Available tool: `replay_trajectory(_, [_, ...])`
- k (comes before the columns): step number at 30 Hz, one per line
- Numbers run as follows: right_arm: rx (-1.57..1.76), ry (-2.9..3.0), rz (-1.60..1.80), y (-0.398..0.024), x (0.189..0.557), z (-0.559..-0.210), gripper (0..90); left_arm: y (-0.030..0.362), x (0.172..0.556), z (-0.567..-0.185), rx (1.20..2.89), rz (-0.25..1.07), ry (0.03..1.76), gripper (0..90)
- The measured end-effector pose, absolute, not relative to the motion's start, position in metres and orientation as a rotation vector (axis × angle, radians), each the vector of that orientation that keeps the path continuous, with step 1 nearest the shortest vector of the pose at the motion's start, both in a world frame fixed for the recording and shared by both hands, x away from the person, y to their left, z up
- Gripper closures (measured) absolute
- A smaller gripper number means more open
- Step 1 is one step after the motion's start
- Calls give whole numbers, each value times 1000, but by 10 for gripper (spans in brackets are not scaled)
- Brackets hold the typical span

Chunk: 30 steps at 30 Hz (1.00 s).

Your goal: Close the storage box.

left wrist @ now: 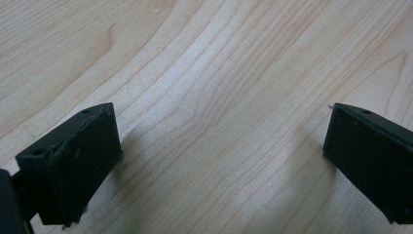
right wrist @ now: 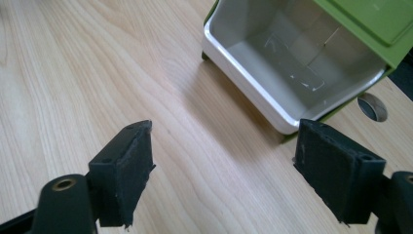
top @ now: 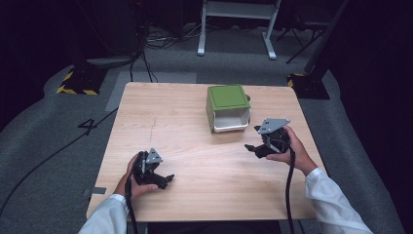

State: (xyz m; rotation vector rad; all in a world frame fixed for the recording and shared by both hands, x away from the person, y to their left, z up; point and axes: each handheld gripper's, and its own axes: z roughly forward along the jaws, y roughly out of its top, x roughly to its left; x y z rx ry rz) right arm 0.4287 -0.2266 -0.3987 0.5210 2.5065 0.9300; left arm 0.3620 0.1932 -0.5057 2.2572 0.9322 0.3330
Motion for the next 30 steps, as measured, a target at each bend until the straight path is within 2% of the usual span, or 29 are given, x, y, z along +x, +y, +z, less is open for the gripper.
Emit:
replay_trajectory(8, [560,2501,899,-242,415,-407,221,193,362,-506,2257,334,932,4])
replay_trajectory(30, [718,2468,802,-320,382,-441,203,193,361,-506,2258,335,939,4])
